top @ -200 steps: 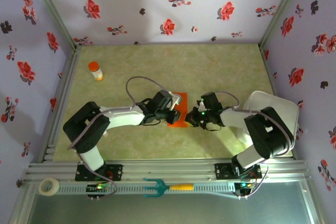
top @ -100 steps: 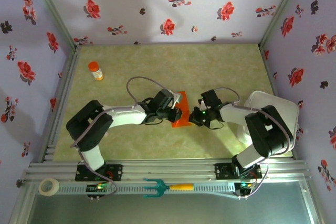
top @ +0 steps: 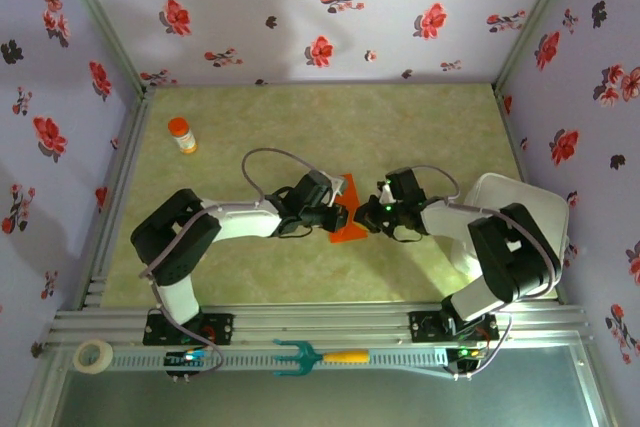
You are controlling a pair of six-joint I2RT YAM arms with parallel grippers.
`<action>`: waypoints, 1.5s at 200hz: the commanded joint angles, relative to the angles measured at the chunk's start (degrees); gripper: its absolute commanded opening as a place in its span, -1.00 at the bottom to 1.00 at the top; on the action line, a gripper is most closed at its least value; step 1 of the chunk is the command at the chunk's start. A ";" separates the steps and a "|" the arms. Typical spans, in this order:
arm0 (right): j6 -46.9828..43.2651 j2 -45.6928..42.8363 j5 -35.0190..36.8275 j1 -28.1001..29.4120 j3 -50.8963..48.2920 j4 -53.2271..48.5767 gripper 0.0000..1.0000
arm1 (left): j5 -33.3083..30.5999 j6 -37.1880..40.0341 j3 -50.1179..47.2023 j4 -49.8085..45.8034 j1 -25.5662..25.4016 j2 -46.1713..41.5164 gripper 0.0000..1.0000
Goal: Fold a paper plane with a square sheet of paper (pick it up from the middle)
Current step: Fold the triangle a second time at the center of the table.
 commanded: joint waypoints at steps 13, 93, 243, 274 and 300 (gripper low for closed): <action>2.05 1.29 -0.62 0.24 -1.08 2.79 -0.82 | 1.23 0.17 2.59 -3.50 0.80 0.27 -0.76; 2.75 1.88 -0.41 0.30 -1.17 3.82 -0.83 | 8.56 1.03 2.95 -5.52 3.05 0.48 -0.54; 4.40 2.90 -3.49 0.83 -1.80 7.23 -0.83 | 6.86 0.21 2.00 -3.67 3.64 -0.03 -0.83; 5.73 3.44 -3.51 0.83 -2.31 9.48 -0.83 | 6.58 -0.20 1.37 -3.01 3.76 -0.12 -0.71; 6.28 3.48 -3.18 0.83 -2.40 10.12 -0.83 | 6.78 -0.72 0.69 -2.30 3.86 0.14 -0.67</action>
